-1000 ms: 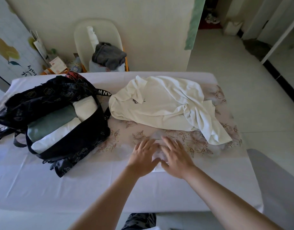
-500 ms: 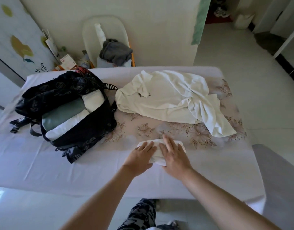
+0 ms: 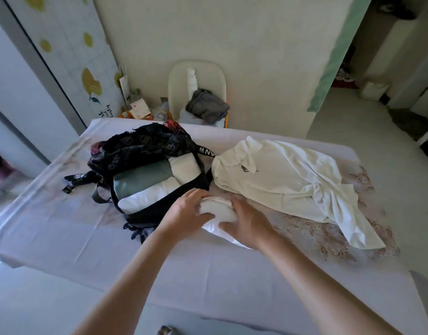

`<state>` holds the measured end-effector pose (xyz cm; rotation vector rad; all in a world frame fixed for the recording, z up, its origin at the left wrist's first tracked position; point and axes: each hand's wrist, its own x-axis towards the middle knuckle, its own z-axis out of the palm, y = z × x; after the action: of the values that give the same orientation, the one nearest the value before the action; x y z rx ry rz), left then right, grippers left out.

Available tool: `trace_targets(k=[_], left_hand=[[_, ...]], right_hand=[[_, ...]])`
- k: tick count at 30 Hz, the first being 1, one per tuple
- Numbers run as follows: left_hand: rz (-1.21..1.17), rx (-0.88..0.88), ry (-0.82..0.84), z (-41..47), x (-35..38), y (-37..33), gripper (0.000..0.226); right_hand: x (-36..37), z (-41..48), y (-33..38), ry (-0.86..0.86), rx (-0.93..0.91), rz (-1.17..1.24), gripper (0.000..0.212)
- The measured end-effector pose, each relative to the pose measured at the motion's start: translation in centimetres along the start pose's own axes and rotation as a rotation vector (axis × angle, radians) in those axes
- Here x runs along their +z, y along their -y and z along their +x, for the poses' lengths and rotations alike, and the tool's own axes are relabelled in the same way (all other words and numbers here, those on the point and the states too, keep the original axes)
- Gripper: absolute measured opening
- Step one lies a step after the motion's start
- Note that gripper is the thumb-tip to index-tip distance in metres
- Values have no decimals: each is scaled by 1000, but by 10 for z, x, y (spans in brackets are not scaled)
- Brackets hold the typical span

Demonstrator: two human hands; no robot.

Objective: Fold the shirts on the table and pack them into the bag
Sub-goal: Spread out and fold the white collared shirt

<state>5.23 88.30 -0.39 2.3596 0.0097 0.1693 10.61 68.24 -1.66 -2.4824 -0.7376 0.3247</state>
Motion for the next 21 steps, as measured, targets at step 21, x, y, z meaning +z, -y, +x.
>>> trace_targets(k=[21], left_hand=[[835,-9,30,100,-203,234,55]], right_hand=[[110,209,163,55,471,566,42]])
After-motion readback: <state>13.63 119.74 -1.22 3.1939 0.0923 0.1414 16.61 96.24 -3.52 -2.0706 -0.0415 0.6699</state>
